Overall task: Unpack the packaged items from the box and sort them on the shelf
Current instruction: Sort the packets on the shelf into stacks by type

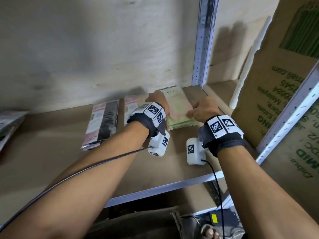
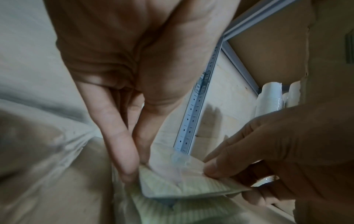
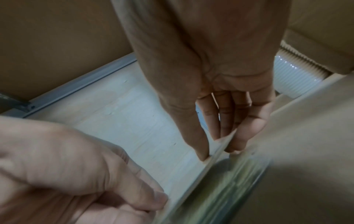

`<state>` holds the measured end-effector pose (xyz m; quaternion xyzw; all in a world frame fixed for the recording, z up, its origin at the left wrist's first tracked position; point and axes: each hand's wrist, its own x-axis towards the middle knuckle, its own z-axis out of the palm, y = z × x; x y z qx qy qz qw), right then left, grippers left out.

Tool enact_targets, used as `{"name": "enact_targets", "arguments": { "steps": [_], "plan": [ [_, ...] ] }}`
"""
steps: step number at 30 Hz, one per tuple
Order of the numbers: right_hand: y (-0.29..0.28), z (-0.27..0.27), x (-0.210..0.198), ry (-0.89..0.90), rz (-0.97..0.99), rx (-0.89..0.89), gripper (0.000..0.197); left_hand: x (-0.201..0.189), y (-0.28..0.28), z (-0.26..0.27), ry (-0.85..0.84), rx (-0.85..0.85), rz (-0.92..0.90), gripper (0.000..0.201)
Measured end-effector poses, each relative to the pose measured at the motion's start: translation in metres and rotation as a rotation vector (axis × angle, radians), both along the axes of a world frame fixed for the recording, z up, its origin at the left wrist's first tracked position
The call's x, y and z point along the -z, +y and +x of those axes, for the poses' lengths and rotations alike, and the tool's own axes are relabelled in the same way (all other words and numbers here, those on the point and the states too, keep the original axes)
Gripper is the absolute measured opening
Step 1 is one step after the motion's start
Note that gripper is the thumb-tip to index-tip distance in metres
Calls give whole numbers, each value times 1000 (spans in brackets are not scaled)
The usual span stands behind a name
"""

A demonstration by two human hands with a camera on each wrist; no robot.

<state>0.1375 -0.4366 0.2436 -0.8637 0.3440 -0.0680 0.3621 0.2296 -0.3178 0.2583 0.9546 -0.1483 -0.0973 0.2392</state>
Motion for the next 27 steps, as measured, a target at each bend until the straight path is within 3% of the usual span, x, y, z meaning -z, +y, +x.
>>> {"name": "enact_targets", "arguments": {
  "steps": [3, 6, 15, 19, 27],
  "plan": [
    [0, 2, 1, 19, 19, 21, 53, 3, -3, 0, -30, -28, 46, 37],
    [0, 3, 2, 39, 6, 13, 44, 3, -3, 0, -78, -17, 114, 41],
    [3, 3, 1, 69, -47, -20, 42, 1, -7, 2, -135, 41, 290, 44],
    [3, 3, 1, 69, -52, -21, 42, -2, -9, -1, -133, 54, 312, 55],
    [1, 1, 2, 90, -46, -56, 44, 1, -4, 5, -96, 13, 211, 47]
  ]
}}
